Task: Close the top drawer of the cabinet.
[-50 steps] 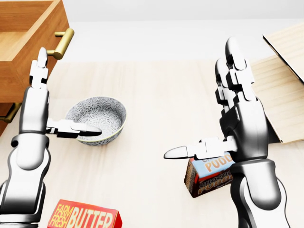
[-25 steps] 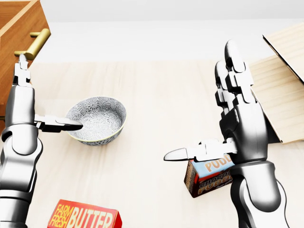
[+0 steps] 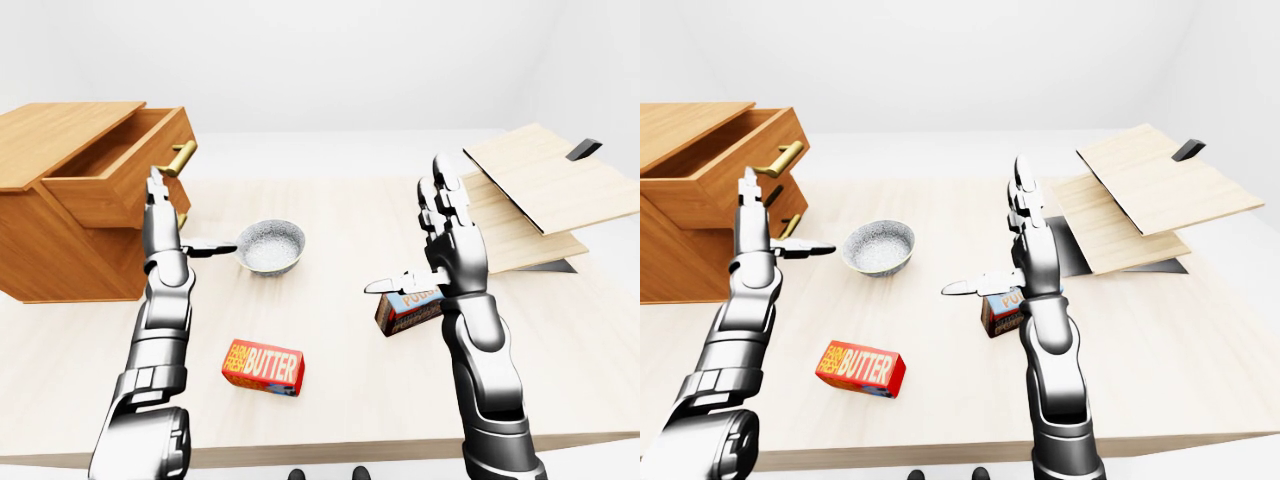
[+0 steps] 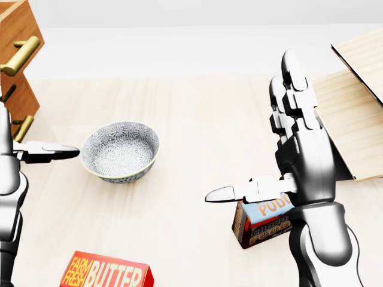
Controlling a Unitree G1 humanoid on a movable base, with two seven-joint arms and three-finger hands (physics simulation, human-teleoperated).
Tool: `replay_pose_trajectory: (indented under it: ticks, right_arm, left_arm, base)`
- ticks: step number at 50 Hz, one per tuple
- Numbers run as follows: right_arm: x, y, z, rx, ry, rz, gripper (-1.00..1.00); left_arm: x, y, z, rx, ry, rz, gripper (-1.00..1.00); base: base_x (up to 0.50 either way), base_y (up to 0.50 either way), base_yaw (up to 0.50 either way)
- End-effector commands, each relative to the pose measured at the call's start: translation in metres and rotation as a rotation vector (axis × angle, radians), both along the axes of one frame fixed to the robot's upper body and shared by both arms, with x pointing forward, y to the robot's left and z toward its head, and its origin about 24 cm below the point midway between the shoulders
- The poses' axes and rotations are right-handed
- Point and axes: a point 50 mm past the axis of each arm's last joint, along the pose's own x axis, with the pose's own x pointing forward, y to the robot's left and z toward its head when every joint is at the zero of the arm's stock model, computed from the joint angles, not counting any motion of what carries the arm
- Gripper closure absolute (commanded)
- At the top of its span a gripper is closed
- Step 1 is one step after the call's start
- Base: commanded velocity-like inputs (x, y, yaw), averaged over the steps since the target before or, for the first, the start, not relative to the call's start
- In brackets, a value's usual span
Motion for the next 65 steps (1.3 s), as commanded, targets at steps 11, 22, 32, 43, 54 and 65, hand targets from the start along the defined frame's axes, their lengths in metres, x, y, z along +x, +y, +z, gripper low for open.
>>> replay_pose_trajectory:
  ticks: [11, 22, 32, 43, 54, 65]
  right_arm:
    - [0.001, 0.0, -0.001, 0.0, 0.006, -0.001, -1.0]
    - [0.0, 0.0, -0.002, 0.0, 0.007, 0.001, -1.0]
    - [0.0, 0.001, -0.003, -0.001, 0.013, 0.003, -1.0]
    - [-0.002, 0.0, -0.004, -0.002, 0.017, 0.006, -1.0]
    - [-0.002, -0.001, -0.005, -0.002, 0.019, 0.008, -1.0]
    - [-0.002, -0.001, -0.005, -0.004, 0.02, 0.007, -1.0]
  left_arm:
    - [0.002, 0.039, -0.005, -0.012, 0.054, 0.163, -1.0]
    - [0.002, 0.056, 0.0, -0.005, 0.062, 0.239, -1.0]
    - [0.001, 0.072, 0.006, -0.011, 0.068, 0.305, -1.0]
    - [-0.002, 0.082, 0.006, -0.005, 0.081, 0.348, -1.0]
    - [-0.006, 0.095, 0.016, -0.013, 0.051, 0.396, -1.0]
    - [-0.009, 0.1, 0.017, -0.018, 0.049, 0.417, -1.0]
  base:
    - [0.0, 0.0, 0.0]
    - [0.0, 0.0, 0.0]
    - [0.0, 0.0, 0.0]
    - [0.0, 0.0, 0.0]
    - [0.0, 0.0, 0.0]
    - [0.0, 0.0, 0.0]
